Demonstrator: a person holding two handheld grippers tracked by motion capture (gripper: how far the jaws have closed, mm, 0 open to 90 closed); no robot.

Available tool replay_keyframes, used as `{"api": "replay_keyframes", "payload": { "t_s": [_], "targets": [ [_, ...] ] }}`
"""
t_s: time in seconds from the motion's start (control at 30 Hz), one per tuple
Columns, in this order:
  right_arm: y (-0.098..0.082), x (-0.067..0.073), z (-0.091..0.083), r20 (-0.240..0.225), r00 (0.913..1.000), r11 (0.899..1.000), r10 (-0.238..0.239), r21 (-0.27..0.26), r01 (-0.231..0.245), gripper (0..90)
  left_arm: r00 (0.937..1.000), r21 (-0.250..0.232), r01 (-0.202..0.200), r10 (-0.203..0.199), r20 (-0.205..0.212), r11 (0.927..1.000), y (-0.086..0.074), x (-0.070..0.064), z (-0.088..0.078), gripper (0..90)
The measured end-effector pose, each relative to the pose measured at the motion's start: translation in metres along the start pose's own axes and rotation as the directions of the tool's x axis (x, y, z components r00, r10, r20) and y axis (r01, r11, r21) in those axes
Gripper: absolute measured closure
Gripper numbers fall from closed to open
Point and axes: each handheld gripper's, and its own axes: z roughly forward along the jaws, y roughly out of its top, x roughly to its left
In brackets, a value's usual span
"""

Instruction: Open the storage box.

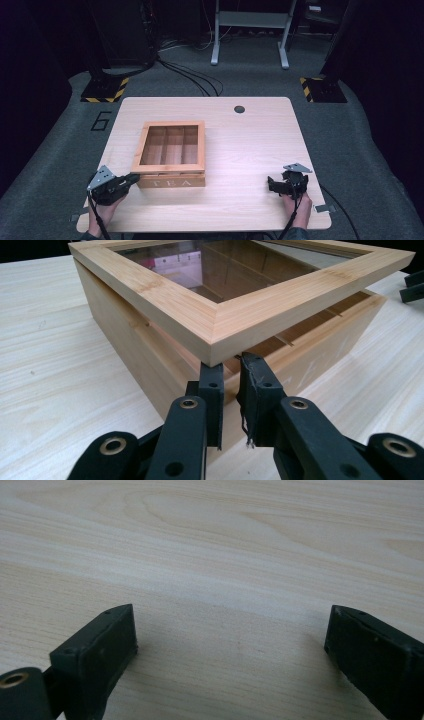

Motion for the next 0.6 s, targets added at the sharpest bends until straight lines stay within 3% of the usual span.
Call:
{"api": "replay_keyframes", "payload": {
  "t_s": [0.1, 0.2, 0.43, 0.5, 0.6],
  "targets": [
    [0.000, 0.000, 0.000, 0.000, 1.0000, 1.000, 0.000, 0.000, 0.000, 6.0, 0.9999, -0.005, 0.012, -0.012, 0.003, 0.9999, -0.004, -0.001, -0.005, 77.7],
    [0.000, 0.000, 0.000, -0.001, 1.0000, 1.000, -0.001, -0.001, 0.001, 6.0, 0.9997, 0.054, 0.010, -0.011, 0.023, 0.9985, -0.016, -0.001, -0.004, 76.2],
    [0.000, 0.000, 0.000, -0.002, 1.0000, 1.000, -0.002, -0.002, 0.002, 6.3, 0.9983, 0.086, 0.057, -0.058, 0.004, 0.9946, -0.034, 0.006, -0.011, 68.0],
    [0.000, 0.000, 0.000, -0.002, 1.0000, 1.000, -0.003, -0.001, 0.003, 6.3, 0.9982, 0.101, 0.058, -0.055, -0.024, 0.9932, -0.038, 0.009, -0.011, 62.5],
    [0.000, 0.000, 0.000, -0.002, 1.0000, 1.000, -0.007, -0.003, 0.007, 6.3, 0.9970, 0.150, 0.074, -0.069, -0.035, 0.9860, -0.044, 0.015, -0.011, 54.7]
  ]
}}
